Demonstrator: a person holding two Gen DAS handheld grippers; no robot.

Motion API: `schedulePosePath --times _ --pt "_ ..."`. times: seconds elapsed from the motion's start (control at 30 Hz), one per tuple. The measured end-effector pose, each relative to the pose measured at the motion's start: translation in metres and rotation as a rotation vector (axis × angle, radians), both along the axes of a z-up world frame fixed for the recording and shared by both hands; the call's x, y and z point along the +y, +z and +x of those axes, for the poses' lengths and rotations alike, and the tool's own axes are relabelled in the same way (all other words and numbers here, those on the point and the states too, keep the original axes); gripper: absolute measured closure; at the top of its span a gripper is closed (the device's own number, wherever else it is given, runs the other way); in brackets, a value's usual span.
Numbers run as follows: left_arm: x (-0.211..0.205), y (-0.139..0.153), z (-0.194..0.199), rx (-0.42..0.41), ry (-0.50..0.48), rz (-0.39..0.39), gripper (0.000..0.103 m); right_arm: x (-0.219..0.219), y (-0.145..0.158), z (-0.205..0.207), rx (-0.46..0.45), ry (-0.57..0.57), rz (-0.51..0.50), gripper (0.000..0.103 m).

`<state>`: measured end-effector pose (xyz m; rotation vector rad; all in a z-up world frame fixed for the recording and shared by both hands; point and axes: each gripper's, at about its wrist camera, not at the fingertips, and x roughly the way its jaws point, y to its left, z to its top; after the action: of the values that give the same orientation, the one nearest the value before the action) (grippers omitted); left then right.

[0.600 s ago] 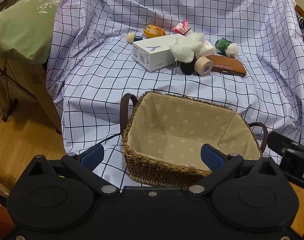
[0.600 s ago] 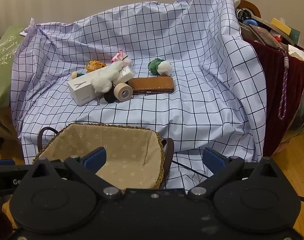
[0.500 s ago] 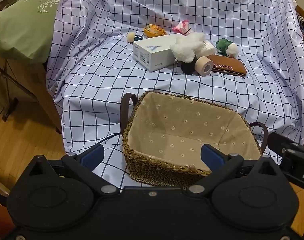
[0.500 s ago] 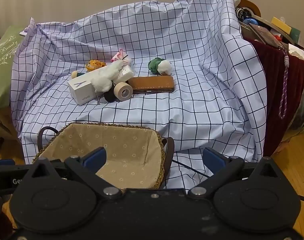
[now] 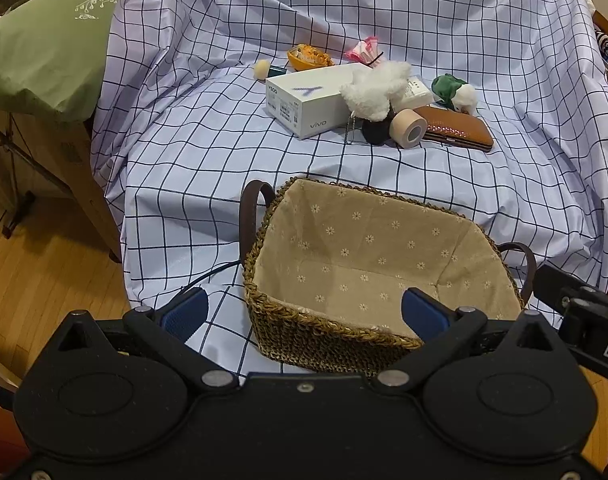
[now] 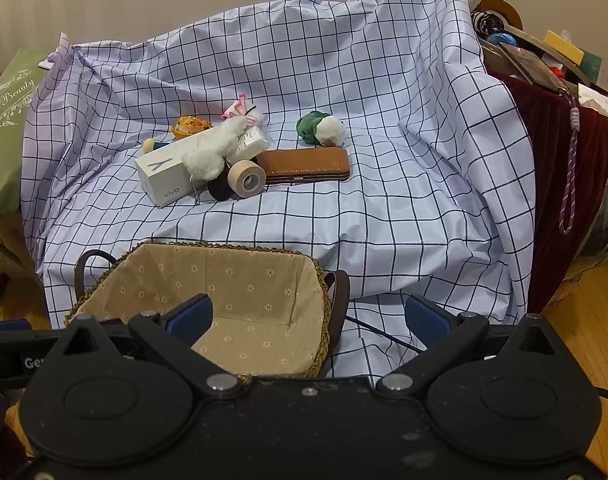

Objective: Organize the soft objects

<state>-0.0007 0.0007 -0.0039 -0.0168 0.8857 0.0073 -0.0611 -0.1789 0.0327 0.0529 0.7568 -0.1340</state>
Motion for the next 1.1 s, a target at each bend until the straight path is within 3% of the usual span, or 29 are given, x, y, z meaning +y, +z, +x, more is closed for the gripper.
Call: schedulePosePath --times 1.1 --pt "-0.0026 -0.0025 -0.0022 -0.034 -0.008 -0.043 0.003 0.0012 -0.0015 0.0006 0.002 0.008 0.003 0.000"
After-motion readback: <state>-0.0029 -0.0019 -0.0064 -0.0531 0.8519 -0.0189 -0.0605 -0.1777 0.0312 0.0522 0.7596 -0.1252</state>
